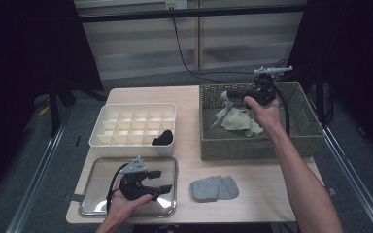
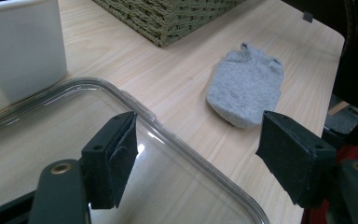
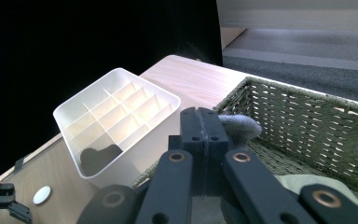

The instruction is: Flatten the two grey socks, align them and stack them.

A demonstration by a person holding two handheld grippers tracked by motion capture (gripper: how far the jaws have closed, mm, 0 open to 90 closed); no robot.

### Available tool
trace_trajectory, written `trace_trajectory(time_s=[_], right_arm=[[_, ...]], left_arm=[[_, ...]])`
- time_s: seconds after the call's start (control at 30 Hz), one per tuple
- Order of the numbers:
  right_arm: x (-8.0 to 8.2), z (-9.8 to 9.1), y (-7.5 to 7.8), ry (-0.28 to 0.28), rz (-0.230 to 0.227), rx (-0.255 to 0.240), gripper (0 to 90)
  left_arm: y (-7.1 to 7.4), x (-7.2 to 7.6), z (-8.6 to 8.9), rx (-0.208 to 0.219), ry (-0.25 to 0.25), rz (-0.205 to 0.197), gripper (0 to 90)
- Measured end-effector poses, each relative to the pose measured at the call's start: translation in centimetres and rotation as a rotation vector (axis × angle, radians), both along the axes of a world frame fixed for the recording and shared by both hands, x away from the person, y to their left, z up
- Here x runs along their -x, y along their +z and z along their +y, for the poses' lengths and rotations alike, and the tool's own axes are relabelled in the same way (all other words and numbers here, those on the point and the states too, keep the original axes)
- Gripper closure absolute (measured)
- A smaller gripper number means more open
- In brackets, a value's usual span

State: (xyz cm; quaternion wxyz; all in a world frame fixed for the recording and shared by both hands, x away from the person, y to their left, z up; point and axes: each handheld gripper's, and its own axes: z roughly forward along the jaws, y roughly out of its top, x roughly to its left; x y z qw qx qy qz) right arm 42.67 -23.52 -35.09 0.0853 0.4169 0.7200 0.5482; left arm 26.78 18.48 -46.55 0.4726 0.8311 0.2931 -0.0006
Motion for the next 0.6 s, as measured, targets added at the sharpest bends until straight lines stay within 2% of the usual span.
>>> trace_trajectory(time_s=[0.6], right_arm=[[2.3, -0.7, 2.6, 0.014, -0.067, -0.040, 90.0]], left_arm=[[0.0, 0.2, -0.1, 0.005, 0.005, 0.001, 27.4]])
